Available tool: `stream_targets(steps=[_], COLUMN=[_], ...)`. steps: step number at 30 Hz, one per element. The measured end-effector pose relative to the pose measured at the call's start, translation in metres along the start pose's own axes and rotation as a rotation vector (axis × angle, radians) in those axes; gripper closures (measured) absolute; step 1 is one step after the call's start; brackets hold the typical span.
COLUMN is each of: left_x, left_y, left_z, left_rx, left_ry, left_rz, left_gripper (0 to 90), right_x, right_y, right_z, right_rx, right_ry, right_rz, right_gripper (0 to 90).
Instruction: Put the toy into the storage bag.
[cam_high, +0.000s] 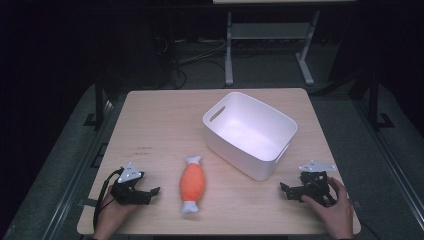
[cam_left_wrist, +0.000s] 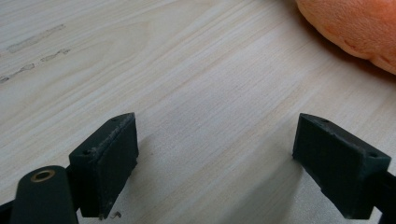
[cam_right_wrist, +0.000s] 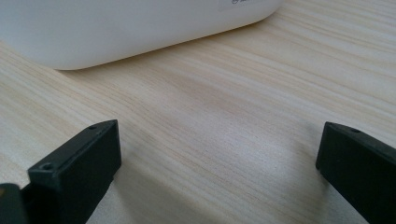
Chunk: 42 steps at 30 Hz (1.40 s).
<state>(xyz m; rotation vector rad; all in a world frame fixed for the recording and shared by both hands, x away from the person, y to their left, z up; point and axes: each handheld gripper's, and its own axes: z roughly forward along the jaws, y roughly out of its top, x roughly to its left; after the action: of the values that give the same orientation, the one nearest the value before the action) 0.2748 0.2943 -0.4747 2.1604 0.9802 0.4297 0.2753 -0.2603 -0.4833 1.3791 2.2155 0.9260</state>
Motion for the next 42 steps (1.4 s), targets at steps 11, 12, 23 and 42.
stream_targets(steps=[11,12,23,42], left_x=[0.004,0.004,-0.005,-0.032], left_y=[0.002,0.003,0.017,0.048], left_z=[-0.004,-0.005,-0.015,-0.034], left_rx=[0.005,0.008,0.062,0.110], left_ry=[-0.011,-0.019,-0.102,-0.233], left_rz=[-0.003,-0.006,0.001,0.024], left_gripper=[27.4,31.1,79.3,89.7], right_x=[0.000,0.000,0.000,0.000], right_y=[0.000,0.000,0.000,0.000], right_z=[0.000,0.000,0.000,0.000], right_rx=[0.000,0.000,0.000,0.000], right_ry=[0.000,0.000,0.000,0.000], right_rz=[0.000,0.000,0.000,0.000], right_gripper=[0.0,0.0,0.0,0.0])
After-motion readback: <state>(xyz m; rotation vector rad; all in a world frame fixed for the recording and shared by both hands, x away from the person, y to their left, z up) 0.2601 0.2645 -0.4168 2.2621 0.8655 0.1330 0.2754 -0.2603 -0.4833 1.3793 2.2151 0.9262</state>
